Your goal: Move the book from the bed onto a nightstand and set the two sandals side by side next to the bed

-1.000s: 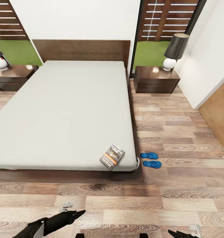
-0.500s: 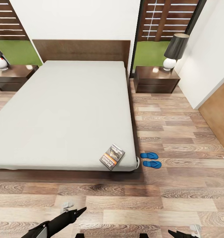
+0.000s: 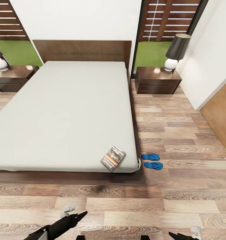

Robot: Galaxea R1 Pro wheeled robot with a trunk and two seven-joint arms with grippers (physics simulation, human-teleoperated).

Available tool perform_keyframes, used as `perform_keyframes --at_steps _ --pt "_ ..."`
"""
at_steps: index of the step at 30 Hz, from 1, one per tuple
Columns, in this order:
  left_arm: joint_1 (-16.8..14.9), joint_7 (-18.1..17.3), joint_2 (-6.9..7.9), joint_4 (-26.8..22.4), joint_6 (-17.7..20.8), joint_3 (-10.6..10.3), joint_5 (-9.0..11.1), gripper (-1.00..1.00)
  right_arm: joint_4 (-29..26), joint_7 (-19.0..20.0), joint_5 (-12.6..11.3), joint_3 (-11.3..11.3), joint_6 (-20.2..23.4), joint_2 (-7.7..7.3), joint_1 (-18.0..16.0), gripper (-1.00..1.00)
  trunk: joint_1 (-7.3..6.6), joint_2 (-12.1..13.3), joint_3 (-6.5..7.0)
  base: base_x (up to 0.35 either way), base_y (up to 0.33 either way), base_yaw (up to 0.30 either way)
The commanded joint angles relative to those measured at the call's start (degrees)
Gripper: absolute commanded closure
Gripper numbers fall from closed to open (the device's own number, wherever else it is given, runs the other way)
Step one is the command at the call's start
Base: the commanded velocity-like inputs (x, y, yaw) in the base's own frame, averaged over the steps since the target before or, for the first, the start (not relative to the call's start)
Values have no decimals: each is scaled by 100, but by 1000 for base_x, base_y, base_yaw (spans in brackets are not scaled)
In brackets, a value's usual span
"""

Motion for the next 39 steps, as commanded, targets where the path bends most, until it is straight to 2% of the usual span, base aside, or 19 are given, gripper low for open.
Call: perform_keyframes --at_steps 1,3,4,6,7,10,11,13,16,18,22,25,29,30,32,34,35,37,39 --pt "-3 -3 1 7 -6 -29 45 -100 -15 -82 29 -33 36 9 -3 -100 1 -4 -4 0 0 0" --pt "-3 6 -6 7 -4 -33 45 -100 -51 -261 24 -18 63 67 -5 -100 1 -4 -4 0 0 0" --pt "-3 10 -9 8 -3 -35 45 -100 -69 -344 13 -13 88 170 -9 -100 1 -4 -4 0 0 0" --pt "-3 13 -12 8 -3 -35 45 -100 -91 -482 2 -7 120 562 -21 -100 1 -4 -4 0 0 0" --pt "-3 14 -13 8 -3 -34 45 -100 -96 -532 1 -8 124 703 -25 -100 1 -4 -4 0 0 0" --pt "-3 10 -14 7 -2 -30 47 -100 -260 -1097 -13 -14 109 1576 -50 -100 1 -4 -4 0 0 0" --pt "-3 9 -13 7 -2 -30 48 -100 -321 -1216 -17 -15 100 1695 -52 -100 1 -4 -4 0 0 0" --pt "-3 8 -9 7 -2 -30 51 -100 -630 -1654 -26 -18 78 2079 -57 -100 1 -4 -4 0 0 0" --pt "-3 7 -5 3 0 -24 53 -100 -983 -1967 -128 -20 82 2357 -70 -100 1 -4 -4 0 0 0" --pt "-3 7 -1 1 3 -25 53 -100 -1057 -2022 -302 -18 98 2410 -78 -100 1 -4 -4 0 0 0" --pt "-3 7 -5 -1 0 -29 54 -100 -1140 -2065 -1106 -12 116 2463 -258 -100 1 -4 -4 0 0 0" --pt "-3 7 -6 -2 -2 -29 54 -100 -1250 -2069 -1470 -10 115 2499 -439 -100 1 -4 -4 0 0 0" --pt "-3 10 -11 -4 -2 -29 54 -100 -1392 -2079 -1727 -11 127 2570 -484 -100 1 -4 -4 0 0 0" --pt "-3 14 -23 -5 -2 -29 54 -100 -1431 -2079 -2060 -8 156 2586 -493 -100 1 -4 -4 0 0 0" --pt "-3 14 -29 -7 -2 -29 54 -100 -1449 -2074 -2280 -6 224 2590 -495 -100 1 -4 -4 0 0 0" --pt "-3 12 -36 -9 -2 -29 54 -100 -1509 -2061 -2691 5 622 2594 -498 -100 1 -4 -4 0 0 0" --pt "-3 11 -37 -9 -2 -29 56 -100 -1538 -2057 -2771 7 778 2595 -498 -100 1 -4 -4 0 0 0" --pt "-3 9 -40 -8 -2 -29 56 -100 -1740 -2048 -2970 12 1502 2601 -499 -100 1 -4 -4 0 0 0" --pt "-3 8 -41 -6 -2 -29 56 -100 -1921 -2041 -3051 14 1979 2613 -499 -100 1 -4 -4 0 0 0"
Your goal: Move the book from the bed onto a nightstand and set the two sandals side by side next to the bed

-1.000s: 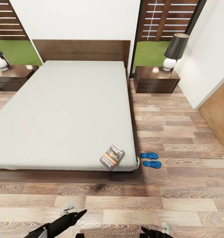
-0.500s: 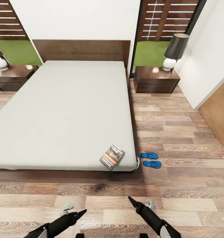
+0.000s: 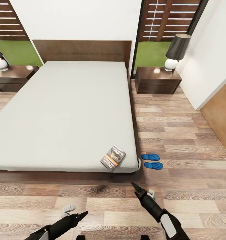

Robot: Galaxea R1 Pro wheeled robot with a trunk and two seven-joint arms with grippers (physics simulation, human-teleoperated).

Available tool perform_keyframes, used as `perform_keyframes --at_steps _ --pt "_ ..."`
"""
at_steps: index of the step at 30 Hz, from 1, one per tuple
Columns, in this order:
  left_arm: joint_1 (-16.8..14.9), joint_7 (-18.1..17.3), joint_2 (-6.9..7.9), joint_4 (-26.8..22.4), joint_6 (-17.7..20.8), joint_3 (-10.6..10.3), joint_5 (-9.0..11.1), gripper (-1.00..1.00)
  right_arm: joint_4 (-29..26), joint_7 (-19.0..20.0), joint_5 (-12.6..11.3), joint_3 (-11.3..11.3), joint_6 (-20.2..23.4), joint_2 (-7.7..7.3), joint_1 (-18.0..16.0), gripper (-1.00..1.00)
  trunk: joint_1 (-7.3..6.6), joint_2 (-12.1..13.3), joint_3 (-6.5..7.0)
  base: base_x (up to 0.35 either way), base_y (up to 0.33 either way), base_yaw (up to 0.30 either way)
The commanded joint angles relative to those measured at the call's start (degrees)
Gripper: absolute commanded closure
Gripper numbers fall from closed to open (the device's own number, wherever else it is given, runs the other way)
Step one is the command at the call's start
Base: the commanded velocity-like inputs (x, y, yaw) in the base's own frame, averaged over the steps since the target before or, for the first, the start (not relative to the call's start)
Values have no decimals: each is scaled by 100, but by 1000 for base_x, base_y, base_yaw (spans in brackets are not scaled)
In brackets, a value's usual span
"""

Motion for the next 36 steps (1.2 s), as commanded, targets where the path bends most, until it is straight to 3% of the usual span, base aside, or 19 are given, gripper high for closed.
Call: perform_keyframes --at_steps 1,5,7,12,25,36 --pt "-3 -15 3 8 -5 -30 46 -100 -32 16 -27 -31 122 8 -3 -100 1 -4 -4 0 0 0" --pt "-3 -13 2 10 -5 -30 52 -100 -105 2 -70 4 344 27 -3 -100 1 -4 -4 0 0 0" --pt "-3 -8 2 11 -5 -29 53 -100 -113 -21 -72 241 371 61 -3 -100 1 -4 -4 0 0 0" --pt "-3 -8 -27 12 -5 -30 55 -100 -143 -7 -72 445 382 54 -3 -100 1 -4 -4 0 0 0" --pt "-3 -7 -103 12 -5 -28 45 -100 -116 0 -73 480 389 53 -3 -100 1 -4 -4 0 0 1" --pt "-3 -7 -111 12 -5 -30 53 -100 -117 -5 -72 480 389 52 -3 -100 1 -4 -37 0 0 239"
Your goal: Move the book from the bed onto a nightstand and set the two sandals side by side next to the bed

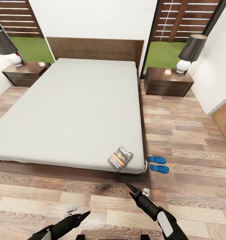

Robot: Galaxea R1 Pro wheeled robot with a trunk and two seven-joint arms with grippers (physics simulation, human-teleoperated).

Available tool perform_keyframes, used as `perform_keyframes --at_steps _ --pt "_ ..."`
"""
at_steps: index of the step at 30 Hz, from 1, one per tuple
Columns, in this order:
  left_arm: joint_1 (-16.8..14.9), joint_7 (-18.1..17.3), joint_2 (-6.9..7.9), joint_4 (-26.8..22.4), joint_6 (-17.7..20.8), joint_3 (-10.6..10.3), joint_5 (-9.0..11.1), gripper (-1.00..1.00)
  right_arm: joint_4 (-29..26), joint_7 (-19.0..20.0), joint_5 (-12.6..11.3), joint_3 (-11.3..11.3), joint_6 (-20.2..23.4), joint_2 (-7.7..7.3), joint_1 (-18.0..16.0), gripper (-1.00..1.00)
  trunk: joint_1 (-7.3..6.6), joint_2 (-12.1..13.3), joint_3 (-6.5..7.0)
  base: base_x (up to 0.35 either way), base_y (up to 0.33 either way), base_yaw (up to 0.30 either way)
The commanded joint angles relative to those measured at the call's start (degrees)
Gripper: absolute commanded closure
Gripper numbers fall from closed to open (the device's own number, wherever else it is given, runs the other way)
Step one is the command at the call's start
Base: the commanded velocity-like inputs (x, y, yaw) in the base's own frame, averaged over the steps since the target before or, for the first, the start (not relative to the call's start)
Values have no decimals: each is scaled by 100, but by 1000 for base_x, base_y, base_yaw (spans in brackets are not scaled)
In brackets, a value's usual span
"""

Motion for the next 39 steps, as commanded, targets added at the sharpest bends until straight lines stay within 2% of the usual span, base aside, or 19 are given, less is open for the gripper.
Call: perform_keyframes --at_steps 1,16,26,28,30,32,39 --pt "-4 -14 2 9 -5 -31 47 -100 -3 12 -18 -28 46 5 -2 -100 1 -4 -8 0 0 265" --pt "-4 -14 -1 9 -5 -31 47 -100 -6 20 -18 -28 46 5 -2 -100 1 -4 -62 0 0 259" --pt "-4 -14 -40 9 -5 -31 47 -100 -33 68 -59 -41 46 5 -2 -100 1 -4 -68 0 0 34" --pt "-4 -13 -41 9 -5 -31 47 -100 -35 216 -139 -44 46 5 -2 -100 1 -4 -68 0 0 2" --pt "-4 -13 -42 9 -5 -31 47 -100 -32 726 -348 -49 46 5 -2 -100 1 -4 -68 0 0 0" --pt "-4 -13 -42 9 -5 -31 47 -100 -29 1020 -462 -54 46 4 -2 -100 1 -4 -68 0 0 0" --pt "-4 -14 -42 9 -5 -31 47 -100 -23 1214 -538 -58 49 0 -2 -100 1 -4 -68 0 0 0"
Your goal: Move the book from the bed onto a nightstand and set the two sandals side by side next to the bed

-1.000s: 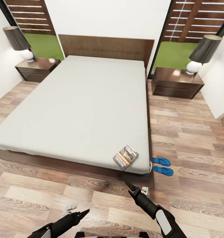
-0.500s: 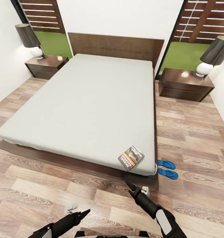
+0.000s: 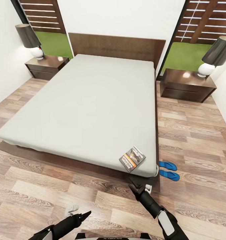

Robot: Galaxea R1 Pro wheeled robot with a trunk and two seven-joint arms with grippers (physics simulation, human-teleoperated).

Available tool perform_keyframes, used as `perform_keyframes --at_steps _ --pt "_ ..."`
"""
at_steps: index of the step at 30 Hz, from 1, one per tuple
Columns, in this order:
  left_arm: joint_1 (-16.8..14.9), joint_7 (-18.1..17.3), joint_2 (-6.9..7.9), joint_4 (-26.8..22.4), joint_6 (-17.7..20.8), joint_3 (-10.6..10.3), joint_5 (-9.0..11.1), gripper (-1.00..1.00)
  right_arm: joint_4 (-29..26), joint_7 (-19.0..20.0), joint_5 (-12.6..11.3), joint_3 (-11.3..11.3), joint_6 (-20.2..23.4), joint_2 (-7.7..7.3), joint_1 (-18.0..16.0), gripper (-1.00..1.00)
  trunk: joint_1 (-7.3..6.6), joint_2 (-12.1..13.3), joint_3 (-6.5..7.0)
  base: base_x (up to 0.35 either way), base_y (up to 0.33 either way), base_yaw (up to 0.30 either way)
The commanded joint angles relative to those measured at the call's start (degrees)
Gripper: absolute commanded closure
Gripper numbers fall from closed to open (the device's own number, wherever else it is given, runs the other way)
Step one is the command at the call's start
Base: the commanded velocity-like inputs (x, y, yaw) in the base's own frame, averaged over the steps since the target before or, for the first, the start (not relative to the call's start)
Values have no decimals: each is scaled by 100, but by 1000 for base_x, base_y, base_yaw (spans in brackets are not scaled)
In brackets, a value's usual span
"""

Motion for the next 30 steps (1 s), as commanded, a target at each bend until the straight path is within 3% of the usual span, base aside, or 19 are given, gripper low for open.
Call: perform_keyframes --at_steps 1,30 --pt "-3 -14 3 7 -5 -30 47 -100 -3 28 -8 -29 50 5 -3 -100 1 -3 -4 0 0 0" --pt "-3 -14 3 7 -5 -30 47 -100 2 34 -19 -50 53 3 -3 -100 1 -3 -4 44 0 0"
